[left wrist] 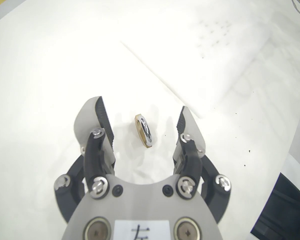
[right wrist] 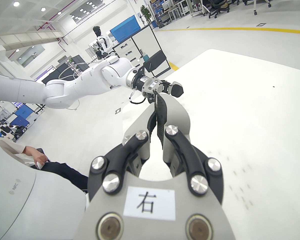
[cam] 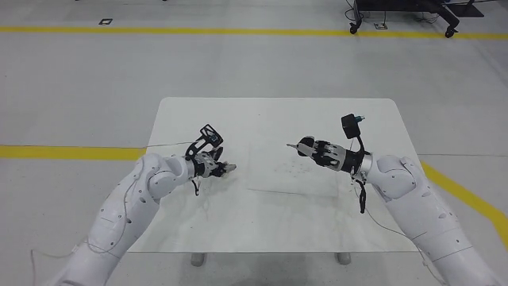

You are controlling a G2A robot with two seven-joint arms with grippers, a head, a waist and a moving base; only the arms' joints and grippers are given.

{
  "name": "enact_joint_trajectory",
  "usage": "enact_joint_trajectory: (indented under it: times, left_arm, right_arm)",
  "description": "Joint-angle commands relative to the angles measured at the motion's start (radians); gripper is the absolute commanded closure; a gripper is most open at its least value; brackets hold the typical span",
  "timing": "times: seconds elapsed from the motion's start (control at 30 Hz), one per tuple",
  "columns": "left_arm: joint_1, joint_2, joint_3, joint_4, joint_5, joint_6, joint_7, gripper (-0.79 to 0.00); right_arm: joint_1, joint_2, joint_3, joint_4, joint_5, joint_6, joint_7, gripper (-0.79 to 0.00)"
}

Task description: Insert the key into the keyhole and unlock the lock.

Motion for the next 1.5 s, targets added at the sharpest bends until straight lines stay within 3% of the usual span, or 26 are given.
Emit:
enact_joint_trajectory:
  times: [0.0, 0.17, 0.4, 0.53, 0.73, 0.83, 0.87, 1.27, 1.47]
  left_arm:
    - [-0.001, -0.002, 0.006, 0.006, 0.004, 0.004, -0.008, -0.286]
    - [0.011, -0.001, 0.004, 0.001, -0.011, 0.004, -0.02, -0.212]
    - [0.03, 0.004, -0.011, -0.017, -0.029, 0.003, -0.043, -0.166]
    - [0.041, 0.007, -0.018, -0.032, -0.031, 0.007, -0.049, -0.212]
    - [0.056, 0.012, -0.031, -0.048, -0.022, 0.018, -0.057, -0.188]
    - [0.06, 0.014, -0.038, -0.05, -0.02, 0.022, -0.062, -0.022]
    - [0.061, 0.015, -0.039, -0.051, -0.02, 0.023, -0.062, 0.0]
    - [0.055, 0.012, -0.034, -0.047, -0.003, 0.035, -0.049, 0.0]
    - [0.077, 0.019, -0.065, -0.093, 0.003, -0.015, 0.063, 0.0]
  right_arm:
    - [0.0, 0.0, 0.0, 0.0, 0.0, 0.0, 0.0, 0.0]
    - [0.0, 0.0, 0.0, 0.0, 0.0, 0.0, 0.0, 0.0]
    - [0.0, 0.0, 0.0, 0.0, 0.0, 0.0, 0.0, 0.0]
    - [0.0, 0.0, 0.0, 0.0, 0.0, 0.0, 0.0, 0.0]
    - [0.0, 0.0, 0.0, 0.0, 0.0, 0.0, 0.0, 0.0]
    - [0.0, 0.0, 0.0, 0.0, 0.0, 0.0, 0.0, 0.0]
    - [0.0, 0.0, 0.0, 0.0, 0.0, 0.0, 0.0, 0.0]
    - [0.0, 0.0, 0.0, 0.0, 0.0, 0.0, 0.0, 0.0]
    - [0.0, 0.0, 0.0, 0.0, 0.0, 0.0, 0.0, 0.0]
